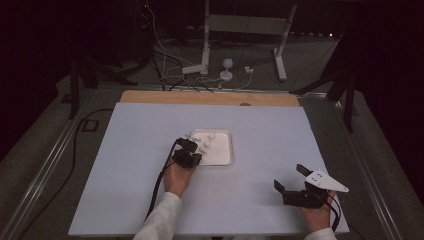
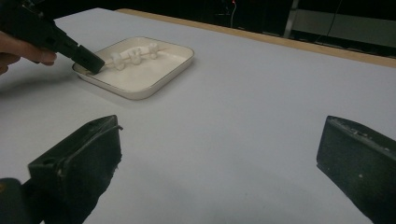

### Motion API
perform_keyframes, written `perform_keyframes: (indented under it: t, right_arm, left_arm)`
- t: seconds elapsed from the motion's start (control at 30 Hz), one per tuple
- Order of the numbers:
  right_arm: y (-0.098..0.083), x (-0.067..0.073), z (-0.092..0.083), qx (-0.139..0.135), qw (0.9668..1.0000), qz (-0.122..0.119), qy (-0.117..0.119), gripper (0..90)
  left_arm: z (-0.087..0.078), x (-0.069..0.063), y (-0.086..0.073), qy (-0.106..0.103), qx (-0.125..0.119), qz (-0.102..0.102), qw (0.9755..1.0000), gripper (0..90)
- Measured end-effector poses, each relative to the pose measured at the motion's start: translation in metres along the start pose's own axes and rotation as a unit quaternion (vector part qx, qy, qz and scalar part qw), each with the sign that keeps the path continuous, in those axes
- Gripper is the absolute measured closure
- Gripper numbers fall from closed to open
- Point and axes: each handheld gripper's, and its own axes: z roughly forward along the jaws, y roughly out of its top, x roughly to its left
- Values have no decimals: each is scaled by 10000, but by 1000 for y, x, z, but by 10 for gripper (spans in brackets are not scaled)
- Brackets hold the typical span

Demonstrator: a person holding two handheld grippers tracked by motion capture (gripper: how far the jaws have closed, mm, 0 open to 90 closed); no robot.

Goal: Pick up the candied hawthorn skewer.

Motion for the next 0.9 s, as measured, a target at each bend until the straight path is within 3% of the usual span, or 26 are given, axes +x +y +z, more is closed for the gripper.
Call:
perform_keyframes:
  t: [0.57,0.9]
  right_arm:
    - [0,0,1,6,10000,13,4,1]
    - [1,1,2,-10,10000,49,20,0]
  left_arm:
    - [-31,5,-7,-284,-478,22,9985,900]
    - [-49,10,-15,-471,-900,-6,9948,900]
